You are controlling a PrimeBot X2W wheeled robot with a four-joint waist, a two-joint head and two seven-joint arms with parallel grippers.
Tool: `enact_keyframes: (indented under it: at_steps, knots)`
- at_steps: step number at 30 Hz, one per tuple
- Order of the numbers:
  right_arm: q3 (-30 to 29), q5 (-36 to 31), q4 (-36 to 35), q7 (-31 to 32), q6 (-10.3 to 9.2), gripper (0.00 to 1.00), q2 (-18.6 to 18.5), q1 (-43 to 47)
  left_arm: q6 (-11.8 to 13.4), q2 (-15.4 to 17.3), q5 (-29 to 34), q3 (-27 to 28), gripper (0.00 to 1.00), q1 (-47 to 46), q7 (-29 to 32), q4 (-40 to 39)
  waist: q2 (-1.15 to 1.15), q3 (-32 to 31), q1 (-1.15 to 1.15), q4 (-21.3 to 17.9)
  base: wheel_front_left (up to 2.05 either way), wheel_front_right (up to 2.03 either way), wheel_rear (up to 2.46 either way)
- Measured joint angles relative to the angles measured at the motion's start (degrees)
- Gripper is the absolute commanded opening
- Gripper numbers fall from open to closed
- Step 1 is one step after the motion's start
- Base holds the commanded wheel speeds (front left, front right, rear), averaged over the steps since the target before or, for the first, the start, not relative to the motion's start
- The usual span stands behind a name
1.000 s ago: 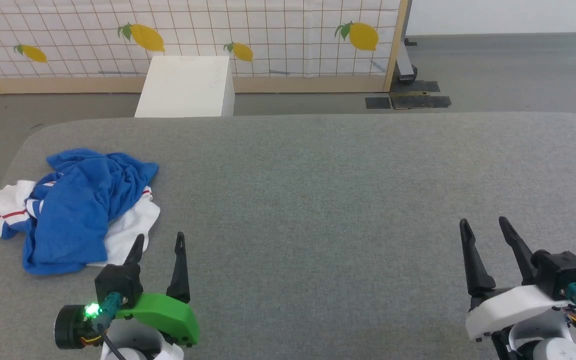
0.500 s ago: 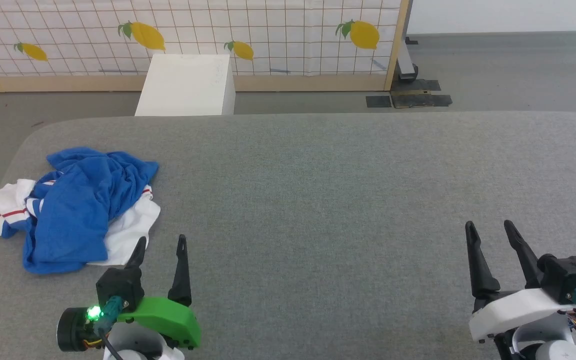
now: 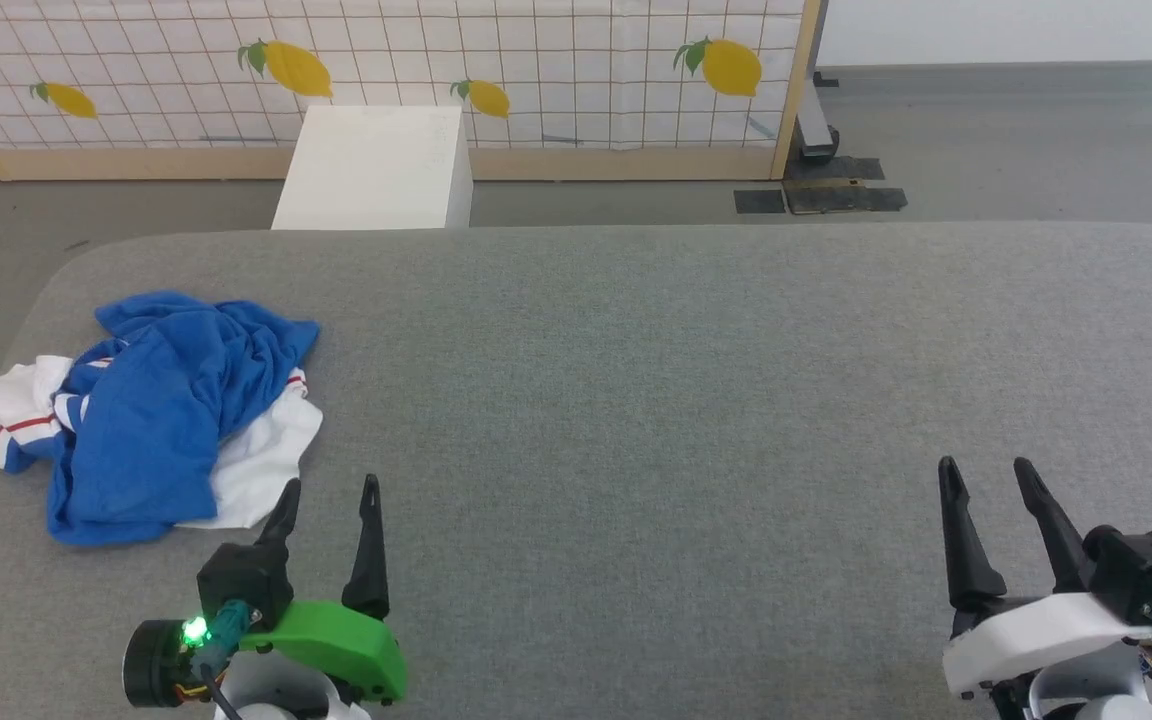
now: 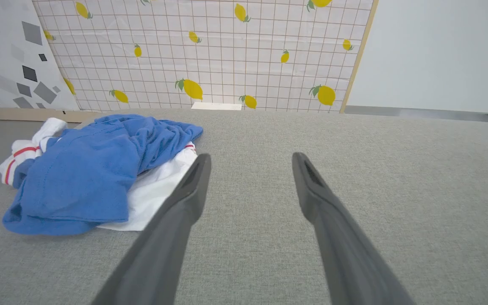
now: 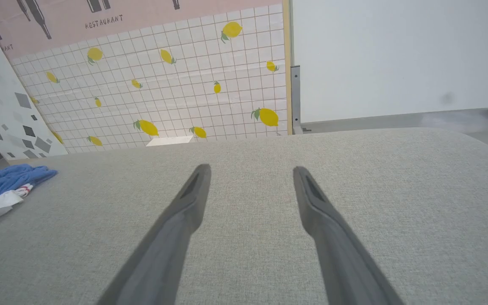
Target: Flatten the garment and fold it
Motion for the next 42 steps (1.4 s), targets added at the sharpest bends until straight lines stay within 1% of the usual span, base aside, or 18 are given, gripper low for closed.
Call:
enact_keyframes:
  at_steps: [35, 42]
  knots:
    - [-1.5, 2.3, 1.7, -4.1, 0.0, 1.0, 0.0, 0.3, -0.9, 0.0, -2.6, -0.5, 1.0, -0.2, -4.0, 3.1, 0.0, -0.1, 0.0, 0.5, 0.0, 0.0, 0.0]
    - [-1.8, 2.6, 2.0, -5.0, 0.0, 1.0, 0.0, 1.2, -0.9, 0.0, -3.2, -0.5, 1.0, -0.3, -5.0, 3.4, 0.0, -0.2, 0.0, 1.7, 0.0, 0.0, 0.0]
